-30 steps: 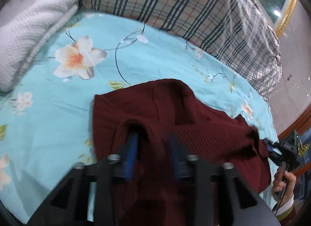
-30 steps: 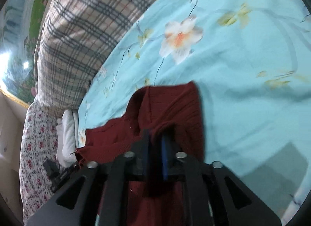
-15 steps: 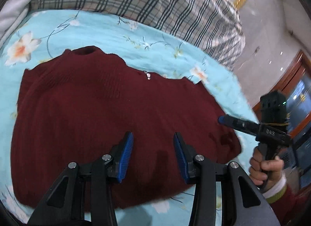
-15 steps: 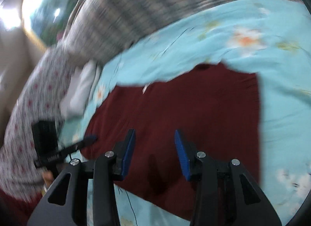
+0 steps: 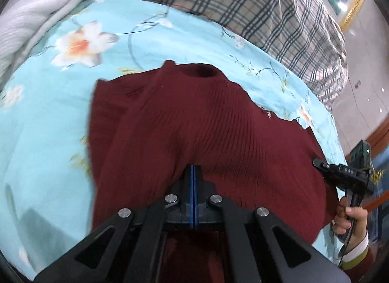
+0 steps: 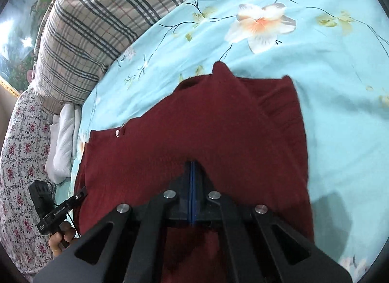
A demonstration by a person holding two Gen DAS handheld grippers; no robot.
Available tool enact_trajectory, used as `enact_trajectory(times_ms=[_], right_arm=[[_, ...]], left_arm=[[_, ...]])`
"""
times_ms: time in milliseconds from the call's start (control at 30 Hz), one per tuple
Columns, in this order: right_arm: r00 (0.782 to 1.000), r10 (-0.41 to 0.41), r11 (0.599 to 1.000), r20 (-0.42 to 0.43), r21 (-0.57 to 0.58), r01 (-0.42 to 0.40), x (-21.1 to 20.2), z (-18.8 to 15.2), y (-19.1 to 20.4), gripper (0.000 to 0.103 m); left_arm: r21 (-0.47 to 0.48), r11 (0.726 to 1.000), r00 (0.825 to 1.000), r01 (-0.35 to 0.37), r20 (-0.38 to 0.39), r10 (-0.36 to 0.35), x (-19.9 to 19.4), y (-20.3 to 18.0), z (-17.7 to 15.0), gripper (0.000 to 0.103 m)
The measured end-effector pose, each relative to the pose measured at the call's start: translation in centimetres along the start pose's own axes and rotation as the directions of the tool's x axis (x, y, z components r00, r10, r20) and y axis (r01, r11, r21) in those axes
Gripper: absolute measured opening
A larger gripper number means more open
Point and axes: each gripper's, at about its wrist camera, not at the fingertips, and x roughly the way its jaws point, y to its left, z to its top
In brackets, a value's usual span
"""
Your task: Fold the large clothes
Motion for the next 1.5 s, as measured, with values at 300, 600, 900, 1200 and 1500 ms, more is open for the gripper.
enact_trajectory(times_ms=[300, 600, 900, 1200, 1500], right_arm=[[0.997, 0.073, 0.996, 0.032, -0.049, -0.071, -4.4, -3.8, 3.6, 0.003], [0.991, 0.135, 0.990, 0.007, -0.047, -0.134, -4.4, -7.0, 5.5, 0.003], [0.988, 0.149, 0.985, -0.034, -0.085, -0.152, -2.7, -7.0, 8.0, 0.003], [0.984, 0.145, 0.959, -0.101, -0.232, -0.165, 2.0, -5.4, 14.2, 0.003], [0.945, 0.188, 0.969, -0.268, -0.105, -0.222, 8.9, -6.7, 11.7, 0.000]], left_arm=[[-0.103, 0.994, 0.996, 0.028, 0.089, -0.018, -7.5, -2.3, -6.3, 0.062], [-0.315, 0.944, 0.995, 0.099, 0.018, -0.098, -6.8, 0.4, -11.2, 0.064], [-0.441, 0.889, 0.987, 0.123, 0.152, -0.061, -2.8, 2.9, -6.5, 0.027], [-0.327, 0.931, 0.974, 0.164, 0.202, -0.100, -4.8, 1.1, -4.3, 0.013], [-0.052, 0.982, 0.961, 0.182, 0.221, -0.166, -8.0, -7.7, -2.2, 0.011]])
